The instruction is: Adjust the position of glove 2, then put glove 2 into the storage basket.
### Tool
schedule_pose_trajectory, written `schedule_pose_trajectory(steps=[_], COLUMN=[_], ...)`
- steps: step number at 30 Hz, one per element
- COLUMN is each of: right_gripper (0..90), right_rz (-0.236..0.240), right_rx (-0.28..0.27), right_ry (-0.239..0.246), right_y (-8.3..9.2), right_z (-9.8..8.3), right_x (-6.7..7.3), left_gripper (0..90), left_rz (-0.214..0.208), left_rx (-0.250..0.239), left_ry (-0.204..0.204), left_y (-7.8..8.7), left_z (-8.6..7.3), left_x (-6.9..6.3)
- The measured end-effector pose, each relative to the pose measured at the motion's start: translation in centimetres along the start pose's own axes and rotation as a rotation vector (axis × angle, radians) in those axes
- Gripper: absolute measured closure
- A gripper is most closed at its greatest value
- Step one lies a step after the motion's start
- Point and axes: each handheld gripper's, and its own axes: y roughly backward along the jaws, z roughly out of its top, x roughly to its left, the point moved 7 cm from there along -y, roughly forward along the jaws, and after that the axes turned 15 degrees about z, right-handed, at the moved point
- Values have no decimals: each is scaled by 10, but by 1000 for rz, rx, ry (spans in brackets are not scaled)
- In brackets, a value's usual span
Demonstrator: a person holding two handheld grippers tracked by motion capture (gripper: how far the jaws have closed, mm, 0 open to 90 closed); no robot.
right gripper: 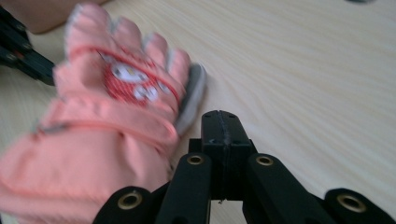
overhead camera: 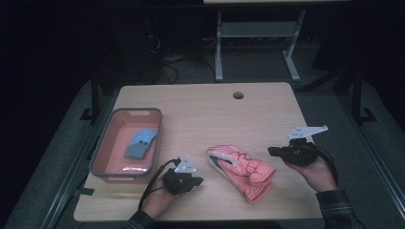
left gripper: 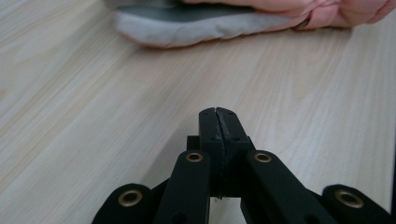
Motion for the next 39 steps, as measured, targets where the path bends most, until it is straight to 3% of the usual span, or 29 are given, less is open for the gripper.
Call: schedule_pose_trajectory(steps=[6, 15, 17, 23, 24, 33, 39], right_gripper=[900, 899, 899, 899, 899, 899, 900], right_rz=[1, 54, 66, 92, 96, 153, 221], right_rx=[22, 100, 103, 122, 124, 134, 129], right_ry=[-22, -32, -30, -24, -21, 7, 21], right_y=[2, -9, -10, -11, -11, -19, -31], right_z=[-28, -59, -62, -70, -70, -71, -68], right_x=[-9, 1, 3, 9, 9, 18, 29], left_gripper=[895, 894, 894, 894, 894, 894, 895], left_rz=[-21, -37, -46, -40, -40, -27, -4], left_rx=[-9, -12, -22, -22, -28, -31, -26], left_ry=[-33, -37, -11, -21, -5, 13, 23], left_y=[-10, -25, -29, -37, -39, -47, -49], left_z=[13, 31, 36, 43, 45, 51, 50], left_x=[-12, -18, -18, -18, -19, -15, -7])
